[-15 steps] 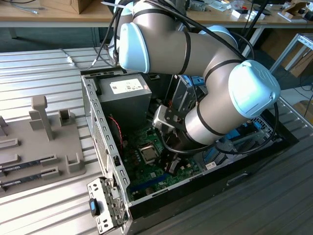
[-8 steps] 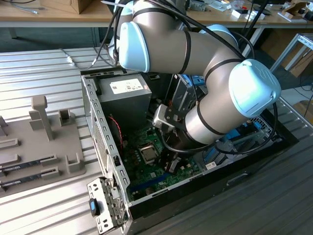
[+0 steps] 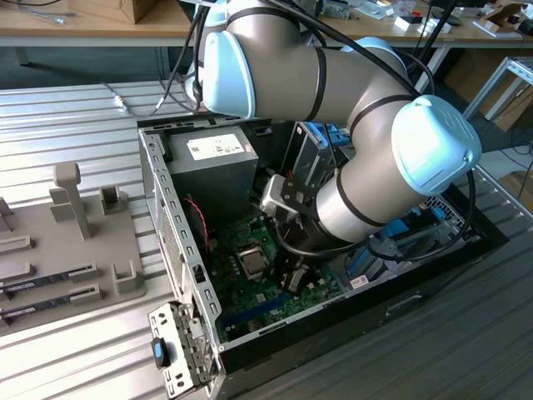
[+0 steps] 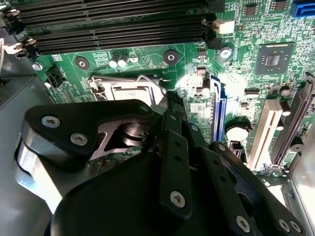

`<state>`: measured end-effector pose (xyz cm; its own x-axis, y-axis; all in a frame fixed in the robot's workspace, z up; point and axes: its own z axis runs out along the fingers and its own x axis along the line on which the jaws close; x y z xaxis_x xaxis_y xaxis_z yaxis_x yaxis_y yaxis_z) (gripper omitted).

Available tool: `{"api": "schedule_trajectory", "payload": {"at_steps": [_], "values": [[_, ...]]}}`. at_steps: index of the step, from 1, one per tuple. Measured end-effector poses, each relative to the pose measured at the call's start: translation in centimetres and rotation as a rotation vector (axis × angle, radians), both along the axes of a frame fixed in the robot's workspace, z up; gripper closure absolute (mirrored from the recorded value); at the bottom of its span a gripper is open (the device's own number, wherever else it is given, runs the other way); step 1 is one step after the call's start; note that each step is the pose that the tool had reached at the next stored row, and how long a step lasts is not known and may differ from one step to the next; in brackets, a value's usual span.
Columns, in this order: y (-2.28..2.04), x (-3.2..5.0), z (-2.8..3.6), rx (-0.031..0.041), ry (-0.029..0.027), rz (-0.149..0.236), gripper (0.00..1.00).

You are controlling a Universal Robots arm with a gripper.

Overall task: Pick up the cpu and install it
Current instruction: 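Install the first cpu locking lever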

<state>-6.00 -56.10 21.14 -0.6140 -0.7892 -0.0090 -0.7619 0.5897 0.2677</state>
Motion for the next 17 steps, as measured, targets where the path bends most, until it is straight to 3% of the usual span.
{"api": "schedule_trajectory", "payload": {"at_steps": [5, 12, 17], "values": [[0.14, 0.00, 0.04, 0.0006, 0.0000, 0.001, 0.89], [0.14, 0.00, 0.80, 0.0067, 0.0000, 0.001, 0.89], [0.15, 0.00, 0.94, 0.0096, -0.0001, 0.001, 0.89]]}}
